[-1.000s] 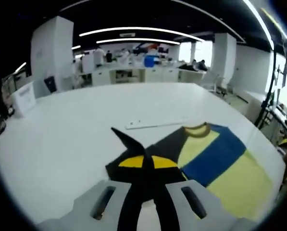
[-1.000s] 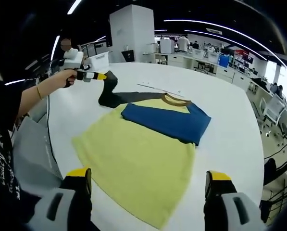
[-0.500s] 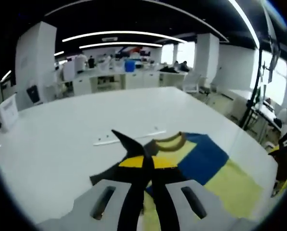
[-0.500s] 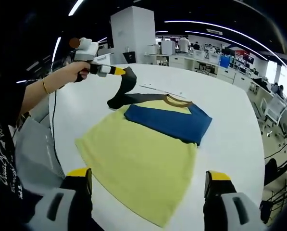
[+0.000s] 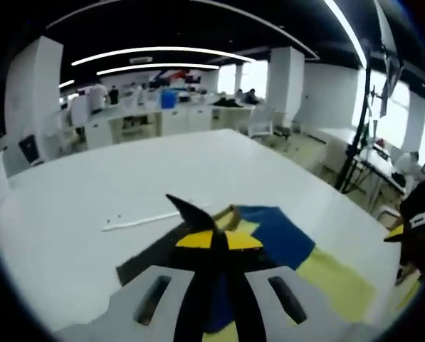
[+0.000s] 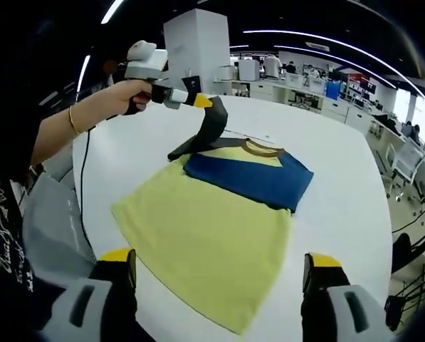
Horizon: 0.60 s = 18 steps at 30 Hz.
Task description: Fold the garment on the visible template until the final outline fits inside the template.
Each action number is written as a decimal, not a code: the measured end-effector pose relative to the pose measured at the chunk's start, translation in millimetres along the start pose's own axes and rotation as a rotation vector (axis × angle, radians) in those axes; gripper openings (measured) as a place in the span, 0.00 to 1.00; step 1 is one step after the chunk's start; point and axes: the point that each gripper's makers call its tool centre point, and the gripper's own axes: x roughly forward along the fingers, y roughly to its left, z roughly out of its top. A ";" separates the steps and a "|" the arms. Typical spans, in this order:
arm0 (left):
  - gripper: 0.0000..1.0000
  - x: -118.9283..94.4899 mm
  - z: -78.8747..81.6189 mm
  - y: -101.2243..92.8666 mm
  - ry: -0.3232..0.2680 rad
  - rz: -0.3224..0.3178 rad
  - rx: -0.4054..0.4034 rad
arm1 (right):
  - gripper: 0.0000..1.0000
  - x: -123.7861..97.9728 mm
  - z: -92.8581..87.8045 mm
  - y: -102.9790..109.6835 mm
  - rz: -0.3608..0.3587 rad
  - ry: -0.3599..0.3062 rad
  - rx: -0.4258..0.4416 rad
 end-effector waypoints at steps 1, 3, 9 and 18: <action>0.01 3.1 0.8 -6.7 0.002 -0.014 0.002 | 0.98 -0.2 -1.0 -0.1 0.000 0.001 0.002; 0.01 7.4 2.5 -14.0 0.003 -0.031 0.003 | 0.98 -0.7 -2.5 0.2 0.001 0.001 0.004; 0.01 20.5 6.0 -41.9 0.002 -0.081 0.009 | 0.98 -0.6 -7.8 -0.7 0.001 0.015 0.009; 0.01 43.1 -9.9 -70.6 0.054 -0.129 0.030 | 0.97 0.8 -13.0 -3.9 -0.006 0.027 0.018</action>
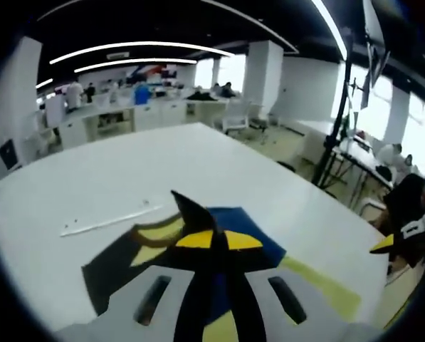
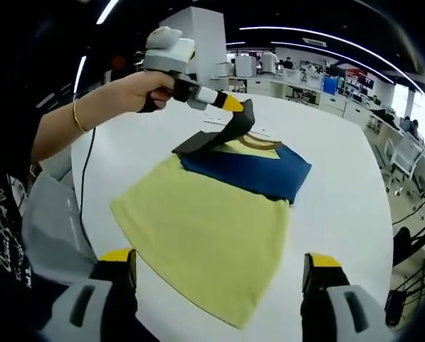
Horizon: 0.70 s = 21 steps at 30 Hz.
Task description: Fold the garment on the visible template until the final outline fits inside the template.
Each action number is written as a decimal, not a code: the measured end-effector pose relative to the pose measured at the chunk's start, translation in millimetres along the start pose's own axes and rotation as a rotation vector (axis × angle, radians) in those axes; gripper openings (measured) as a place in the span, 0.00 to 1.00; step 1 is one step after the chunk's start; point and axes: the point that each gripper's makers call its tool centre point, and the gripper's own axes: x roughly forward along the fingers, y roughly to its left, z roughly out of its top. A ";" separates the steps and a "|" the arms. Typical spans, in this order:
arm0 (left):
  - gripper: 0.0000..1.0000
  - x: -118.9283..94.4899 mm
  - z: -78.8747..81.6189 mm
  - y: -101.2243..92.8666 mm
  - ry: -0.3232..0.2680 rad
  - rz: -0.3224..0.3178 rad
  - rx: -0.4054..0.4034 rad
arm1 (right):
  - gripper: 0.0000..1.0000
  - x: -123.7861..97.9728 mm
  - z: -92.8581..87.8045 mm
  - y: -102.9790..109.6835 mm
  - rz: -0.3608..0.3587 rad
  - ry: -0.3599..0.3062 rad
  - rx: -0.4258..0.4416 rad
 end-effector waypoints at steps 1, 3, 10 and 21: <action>0.01 3.2 -1.7 -0.7 0.005 -0.001 0.000 | 0.97 0.4 -0.8 0.2 0.002 0.003 -0.001; 0.01 8.8 -5.9 -5.5 0.017 -0.011 0.005 | 0.97 1.0 -1.7 0.7 0.004 0.005 0.003; 0.01 23.8 -10.8 -29.4 0.026 -0.062 0.011 | 0.97 4.9 -3.3 -1.1 0.004 0.010 0.012; 0.01 43.6 -22.9 -55.6 0.050 -0.111 0.020 | 0.97 10.7 -7.1 -2.6 0.007 0.022 0.024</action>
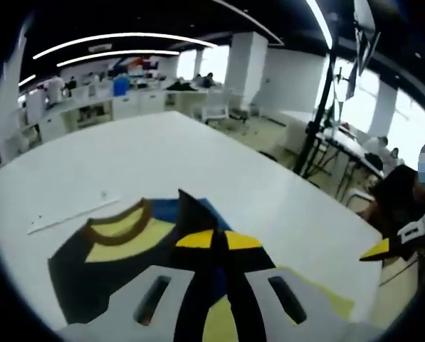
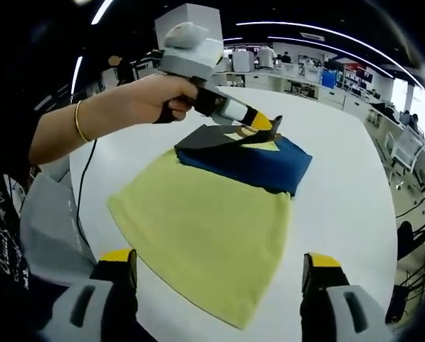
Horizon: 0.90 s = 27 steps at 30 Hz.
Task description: Fold the garment on the visible template until the final outline fits inside the template.
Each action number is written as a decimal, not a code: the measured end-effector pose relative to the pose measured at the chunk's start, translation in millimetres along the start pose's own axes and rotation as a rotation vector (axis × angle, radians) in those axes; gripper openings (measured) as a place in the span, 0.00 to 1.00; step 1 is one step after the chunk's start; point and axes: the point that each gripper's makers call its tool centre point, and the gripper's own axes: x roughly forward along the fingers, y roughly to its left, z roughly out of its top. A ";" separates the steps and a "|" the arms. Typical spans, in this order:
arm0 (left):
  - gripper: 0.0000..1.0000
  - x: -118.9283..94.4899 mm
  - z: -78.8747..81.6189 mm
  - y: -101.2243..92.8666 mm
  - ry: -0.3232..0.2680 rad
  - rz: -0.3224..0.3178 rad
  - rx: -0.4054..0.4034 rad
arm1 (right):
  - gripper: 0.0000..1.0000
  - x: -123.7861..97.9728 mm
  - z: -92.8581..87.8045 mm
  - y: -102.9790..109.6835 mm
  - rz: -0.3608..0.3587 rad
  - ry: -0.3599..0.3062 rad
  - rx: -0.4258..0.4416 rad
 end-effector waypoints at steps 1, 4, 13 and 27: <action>0.01 2.6 -2.5 -1.8 0.005 -0.003 0.003 | 0.97 0.4 -0.1 -0.1 0.000 0.001 0.000; 0.01 8.2 -8.9 -4.1 0.014 -0.010 0.005 | 0.97 2.2 0.0 -0.6 0.000 0.002 0.001; 0.01 32.5 -41.5 -13.1 0.071 -0.037 0.011 | 0.97 7.8 -4.7 -2.4 0.004 0.013 0.011; 0.01 44.2 -72.5 -23.7 0.125 -0.054 0.005 | 0.97 10.3 -12.3 -5.1 -0.003 0.027 0.019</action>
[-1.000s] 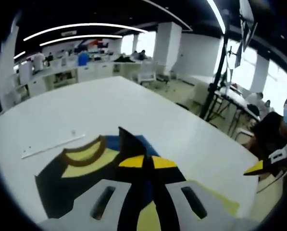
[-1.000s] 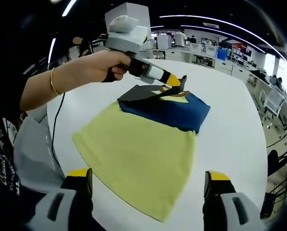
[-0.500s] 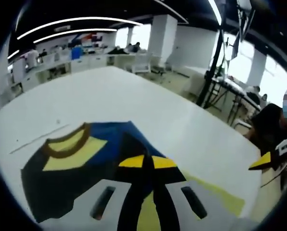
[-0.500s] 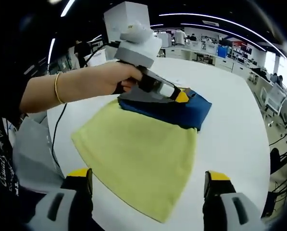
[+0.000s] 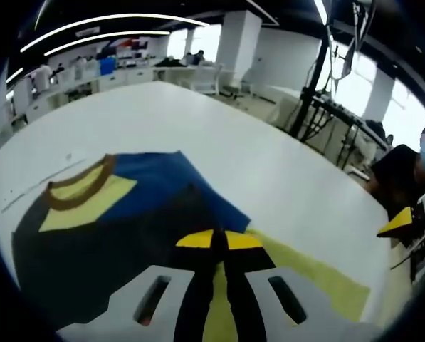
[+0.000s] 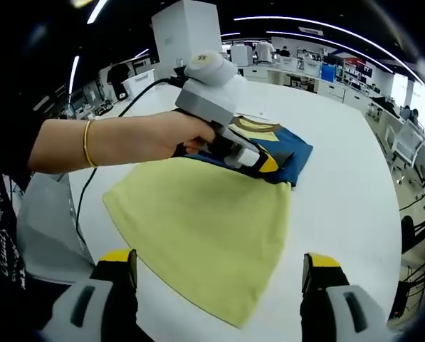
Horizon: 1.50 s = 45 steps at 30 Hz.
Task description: Fold the garment on the visible template until the final outline fits inside the template.
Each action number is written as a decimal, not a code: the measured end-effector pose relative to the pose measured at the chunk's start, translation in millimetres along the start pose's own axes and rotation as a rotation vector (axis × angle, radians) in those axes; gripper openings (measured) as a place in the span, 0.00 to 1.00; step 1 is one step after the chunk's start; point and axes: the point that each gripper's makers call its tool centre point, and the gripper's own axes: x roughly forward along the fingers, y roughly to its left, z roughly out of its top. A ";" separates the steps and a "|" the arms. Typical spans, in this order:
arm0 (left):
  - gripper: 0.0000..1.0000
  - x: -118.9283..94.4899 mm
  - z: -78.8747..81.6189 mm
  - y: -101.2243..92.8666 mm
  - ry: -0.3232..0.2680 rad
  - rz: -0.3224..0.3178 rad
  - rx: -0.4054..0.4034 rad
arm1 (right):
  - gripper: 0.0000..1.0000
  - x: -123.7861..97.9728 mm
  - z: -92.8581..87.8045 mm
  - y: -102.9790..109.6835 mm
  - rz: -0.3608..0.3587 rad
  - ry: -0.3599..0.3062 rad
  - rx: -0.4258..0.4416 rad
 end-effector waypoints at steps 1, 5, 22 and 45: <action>0.01 0.5 -0.8 -0.6 -0.002 0.000 -0.002 | 0.97 0.2 0.0 -0.1 -0.001 -0.001 0.001; 0.01 4.2 -6.2 -5.9 0.011 -0.014 0.010 | 0.97 1.8 -1.3 -0.3 0.002 -0.002 0.010; 0.07 0.8 3.3 -21.5 -0.054 -0.068 0.036 | 0.97 5.0 -4.3 -4.4 -0.008 0.013 0.020; 0.82 -107.9 5.3 32.5 -0.090 0.081 0.083 | 0.97 2.7 -8.7 -11.4 -0.026 0.038 0.021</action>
